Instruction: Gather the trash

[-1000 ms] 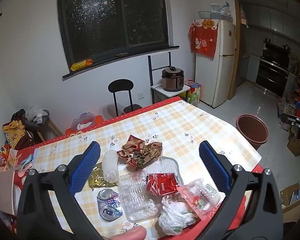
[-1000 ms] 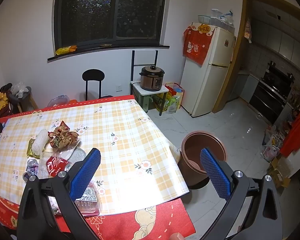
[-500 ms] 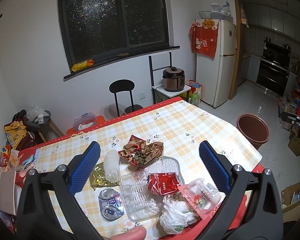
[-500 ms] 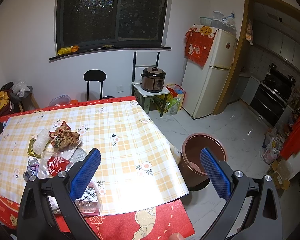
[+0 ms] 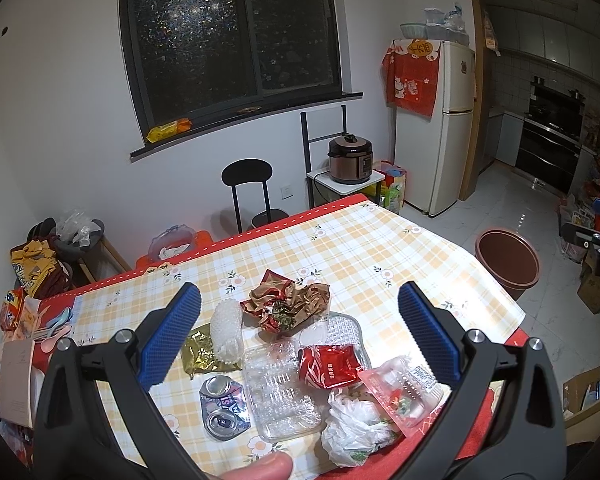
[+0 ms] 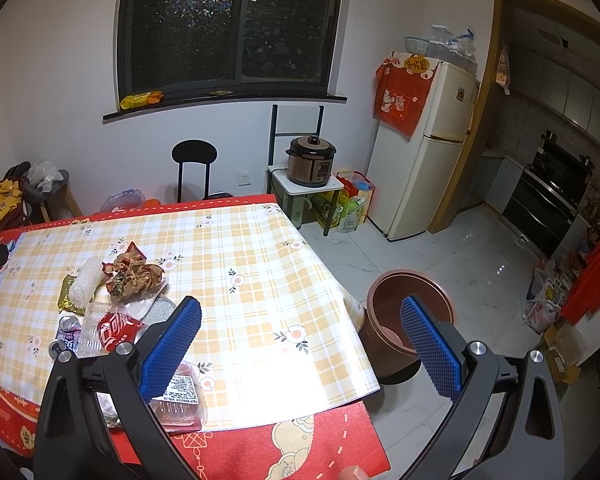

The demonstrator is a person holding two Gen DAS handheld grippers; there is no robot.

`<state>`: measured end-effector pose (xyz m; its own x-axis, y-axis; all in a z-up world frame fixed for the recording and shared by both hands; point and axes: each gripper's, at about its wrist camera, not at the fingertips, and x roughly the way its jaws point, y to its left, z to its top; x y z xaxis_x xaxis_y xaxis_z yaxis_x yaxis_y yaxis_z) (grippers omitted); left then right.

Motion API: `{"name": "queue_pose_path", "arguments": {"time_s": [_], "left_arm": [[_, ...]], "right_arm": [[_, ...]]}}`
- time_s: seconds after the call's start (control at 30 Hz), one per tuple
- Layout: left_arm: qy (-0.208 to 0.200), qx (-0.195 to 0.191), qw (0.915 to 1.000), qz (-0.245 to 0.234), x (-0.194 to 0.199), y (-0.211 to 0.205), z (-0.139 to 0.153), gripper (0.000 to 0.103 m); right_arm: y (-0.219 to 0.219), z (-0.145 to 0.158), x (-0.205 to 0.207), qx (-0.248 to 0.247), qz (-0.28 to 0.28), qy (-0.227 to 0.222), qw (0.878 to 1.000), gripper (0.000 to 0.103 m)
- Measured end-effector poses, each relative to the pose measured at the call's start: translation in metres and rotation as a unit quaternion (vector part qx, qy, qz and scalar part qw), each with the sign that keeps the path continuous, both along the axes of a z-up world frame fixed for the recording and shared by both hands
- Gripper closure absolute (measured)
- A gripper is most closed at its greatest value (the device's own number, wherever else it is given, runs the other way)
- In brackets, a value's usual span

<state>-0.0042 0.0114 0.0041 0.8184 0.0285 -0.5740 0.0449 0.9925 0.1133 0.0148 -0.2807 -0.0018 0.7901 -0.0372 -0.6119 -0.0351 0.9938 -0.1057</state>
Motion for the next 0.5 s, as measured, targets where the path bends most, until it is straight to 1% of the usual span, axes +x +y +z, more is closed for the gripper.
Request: {"name": "queue_pose_path", "arguments": {"time_s": [0.5], "left_arm": [[0.002,0.000,1.0000,-0.005,-0.0004,-0.0059,-0.0007,0.005]], "right_arm": [[0.0020,-0.0015,-0.0011,0.000,0.001,0.003,1.000,0.004]]}}
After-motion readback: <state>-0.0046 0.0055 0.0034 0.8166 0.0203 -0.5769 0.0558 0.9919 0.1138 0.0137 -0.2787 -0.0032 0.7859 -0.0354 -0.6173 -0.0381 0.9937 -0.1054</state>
